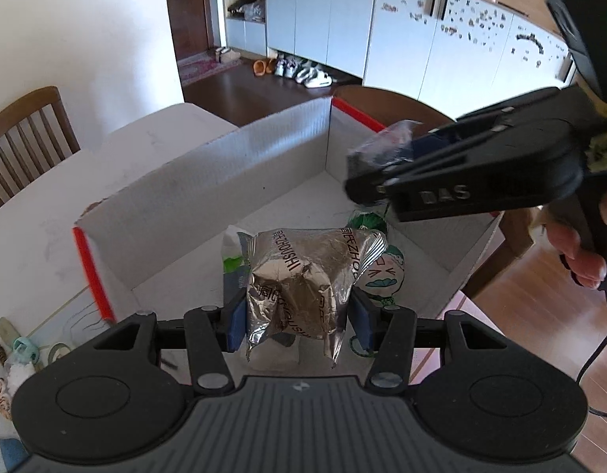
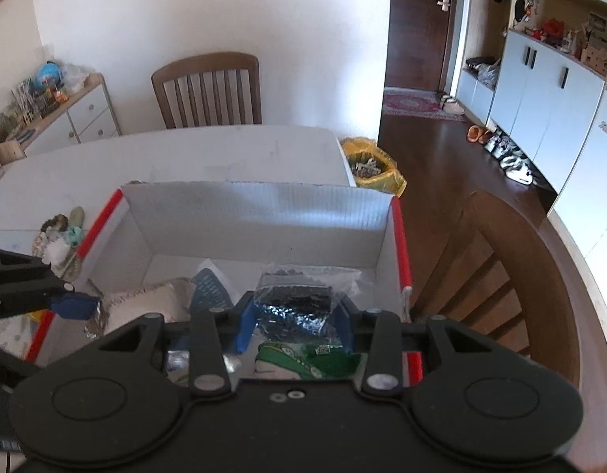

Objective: Organize objects
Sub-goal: 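Carry the silver bag and black bag into the red shoebox with both tools, then open both tools to drop the two bags into the box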

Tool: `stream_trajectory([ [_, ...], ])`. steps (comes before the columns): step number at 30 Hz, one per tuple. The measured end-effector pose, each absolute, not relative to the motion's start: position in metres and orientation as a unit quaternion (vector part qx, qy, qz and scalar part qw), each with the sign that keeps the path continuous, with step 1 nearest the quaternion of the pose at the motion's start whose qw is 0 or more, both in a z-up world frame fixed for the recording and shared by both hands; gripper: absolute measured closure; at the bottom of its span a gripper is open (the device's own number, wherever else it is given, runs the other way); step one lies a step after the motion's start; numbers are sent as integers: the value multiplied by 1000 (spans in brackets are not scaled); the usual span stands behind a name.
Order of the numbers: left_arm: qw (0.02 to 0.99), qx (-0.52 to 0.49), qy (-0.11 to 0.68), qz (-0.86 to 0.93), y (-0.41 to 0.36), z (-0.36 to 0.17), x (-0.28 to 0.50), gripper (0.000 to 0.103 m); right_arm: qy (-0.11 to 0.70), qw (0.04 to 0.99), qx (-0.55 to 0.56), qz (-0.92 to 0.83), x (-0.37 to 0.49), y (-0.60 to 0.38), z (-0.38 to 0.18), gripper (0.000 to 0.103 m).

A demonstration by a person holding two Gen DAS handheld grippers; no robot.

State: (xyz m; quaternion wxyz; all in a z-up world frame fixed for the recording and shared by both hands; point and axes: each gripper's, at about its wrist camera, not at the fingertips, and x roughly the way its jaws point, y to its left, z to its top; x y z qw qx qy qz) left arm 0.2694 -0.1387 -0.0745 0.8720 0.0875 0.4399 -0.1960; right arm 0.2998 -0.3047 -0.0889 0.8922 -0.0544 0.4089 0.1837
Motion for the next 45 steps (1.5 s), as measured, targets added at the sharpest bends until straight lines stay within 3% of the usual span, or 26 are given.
stream_trajectory([
  [20,847,83,489,-191,-145,-103,300,49,473,856,-65,201,335,-290,-138,62],
  [27,849,77,486,-193,-145,-102,302,36,470,857,-61,200,335,-293,-135,58],
  [45,881,43,436,-179,-127,-65,276,35,430,874,-52,218,304,-300,-94,57],
])
